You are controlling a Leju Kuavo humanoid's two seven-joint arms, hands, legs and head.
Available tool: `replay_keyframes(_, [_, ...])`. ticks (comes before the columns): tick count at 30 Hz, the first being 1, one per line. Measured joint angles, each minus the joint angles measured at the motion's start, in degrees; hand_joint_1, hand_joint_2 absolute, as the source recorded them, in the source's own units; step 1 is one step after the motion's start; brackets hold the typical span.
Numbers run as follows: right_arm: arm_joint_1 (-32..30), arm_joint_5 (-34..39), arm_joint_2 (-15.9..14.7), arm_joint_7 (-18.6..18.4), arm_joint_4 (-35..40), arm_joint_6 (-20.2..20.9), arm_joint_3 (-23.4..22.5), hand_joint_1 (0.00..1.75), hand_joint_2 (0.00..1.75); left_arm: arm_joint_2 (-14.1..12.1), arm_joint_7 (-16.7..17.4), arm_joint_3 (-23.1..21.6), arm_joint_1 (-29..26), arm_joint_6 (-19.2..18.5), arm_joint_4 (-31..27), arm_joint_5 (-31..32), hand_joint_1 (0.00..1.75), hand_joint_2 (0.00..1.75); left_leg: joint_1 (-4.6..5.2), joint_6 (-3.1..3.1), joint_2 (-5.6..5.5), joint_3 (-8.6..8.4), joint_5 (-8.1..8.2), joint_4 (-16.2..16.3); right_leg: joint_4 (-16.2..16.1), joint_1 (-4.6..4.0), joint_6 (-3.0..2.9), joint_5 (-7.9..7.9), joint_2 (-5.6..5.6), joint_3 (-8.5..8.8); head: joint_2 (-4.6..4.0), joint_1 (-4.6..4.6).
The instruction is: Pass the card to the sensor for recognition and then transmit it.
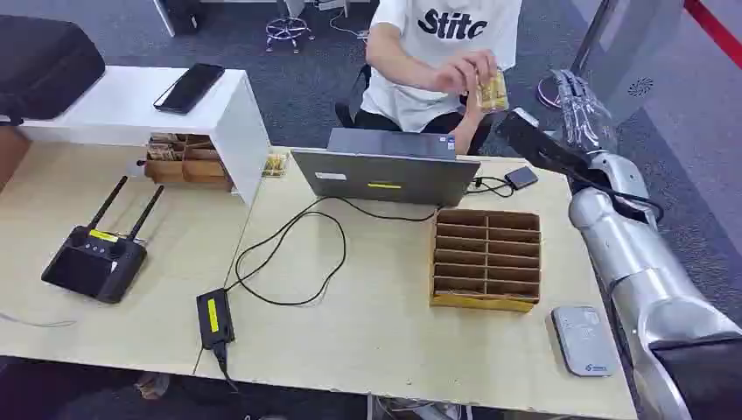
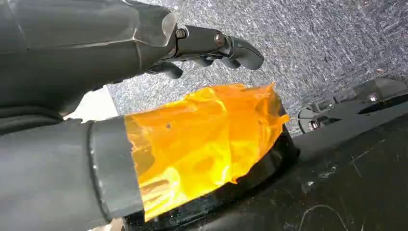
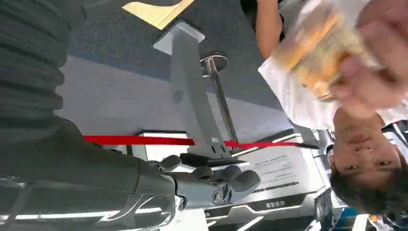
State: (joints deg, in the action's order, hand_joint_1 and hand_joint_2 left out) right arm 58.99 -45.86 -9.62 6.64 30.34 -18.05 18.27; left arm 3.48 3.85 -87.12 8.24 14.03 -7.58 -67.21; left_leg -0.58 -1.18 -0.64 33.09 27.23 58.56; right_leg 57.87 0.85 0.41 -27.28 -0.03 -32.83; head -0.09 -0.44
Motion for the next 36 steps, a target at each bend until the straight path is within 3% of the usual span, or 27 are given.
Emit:
replay_keyframes(10, [-0.01,-0.07,0.02,0.76,-1.22,-1.68,-0.17,0.00,1.75,0.04,-0.20,-0.13,0.01,-0.13,0.00,0.00,0.00,0.00,-0.01,0.00,0.00,0.00,0.00,0.00,0.01,-0.01,0.00,0.00,0.00,-0.01,0.00,0.00])
replay_keyframes(11, [-0.04,-0.09,0.02,0.85,-1.22,-1.73,-0.17,0.07,1.75,0.04,-0.20,-0.15,0.01,-0.13,0.00,0.00,0.00,0.00,-0.01,0.00,0.00,0.00,0.00,0.00,0.01,-0.01,0.00,0.00,0.00,-0.01,0.00,0.02])
replay_keyframes(12, [-0.05,-0.09,0.04,1.03,-1.22,-1.75,-0.17,0.38,1.75,0.04,-0.20,-0.18,0.00,-0.13,0.00,0.00,0.00,0.00,-0.01,0.00,0.00,0.00,0.00,0.00,0.01,-0.01,0.00,0.00,0.00,-0.01,0.00,0.00])
replay_keyframes(13, [-0.05,-0.09,0.09,1.24,-1.22,-1.75,-0.20,0.59,1.75,0.02,-0.20,-0.24,0.00,-0.13,0.00,0.00,0.00,0.00,-0.01,0.00,0.00,0.00,0.00,0.00,0.01,-0.01,0.00,0.00,0.00,-0.01,0.00,0.02])
replay_keyframes(14, [-0.05,-0.17,0.15,1.38,-1.22,-1.75,-0.22,0.98,1.75,0.02,-0.20,-0.28,-0.01,-0.13,0.00,0.00,0.00,0.00,-0.01,0.00,0.00,0.00,0.00,0.00,0.01,-0.01,0.00,0.00,0.00,-0.01,0.00,0.02])
replay_keyframes(16, [-0.05,-0.35,0.22,1.68,-1.20,-1.77,-0.24,1.41,1.75,0.02,-0.20,-0.33,-0.01,-0.13,0.00,0.00,0.00,0.00,-0.01,0.00,0.00,0.00,0.00,0.00,0.01,0.00,0.00,0.00,0.00,-0.01,0.00,0.02])
replay_keyframes(17, [-0.06,-0.39,0.33,1.77,-1.20,-1.77,-0.28,1.48,1.75,0.02,-0.20,-0.35,-0.01,-0.13,0.00,-0.02,0.00,0.00,-0.01,0.00,0.01,0.00,0.00,0.00,0.01,-0.01,0.00,0.00,0.00,-0.01,0.00,0.02])
replay_keyframes(20, [-0.08,-0.42,0.50,1.88,-1.20,-1.77,-0.33,1.54,1.75,0.02,-0.20,-0.35,-0.01,-0.13,0.00,-0.20,0.00,0.00,-0.01,0.00,0.01,0.01,0.00,0.00,0.01,-0.01,0.00,0.00,-0.01,-0.01,0.00,0.02])
replay_keyframes(22, [-0.10,-0.42,0.63,1.92,-1.20,-1.75,-0.33,1.71,1.75,0.02,-0.20,-0.35,-0.02,-0.13,0.00,-0.22,0.00,0.00,-0.01,0.00,0.00,0.01,0.00,0.00,0.01,-0.01,0.00,0.00,-0.01,-0.01,0.00,0.02])
replay_keyframes(36, [-0.12,-0.35,1.01,2.10,-1.20,-1.81,-1.01,1.68,1.75,0.04,-0.20,-0.37,-0.01,-0.13,0.00,-0.22,0.00,0.00,0.00,0.00,0.00,0.04,0.00,0.00,0.00,0.00,0.00,0.00,-0.01,-0.04,0.00,0.02])
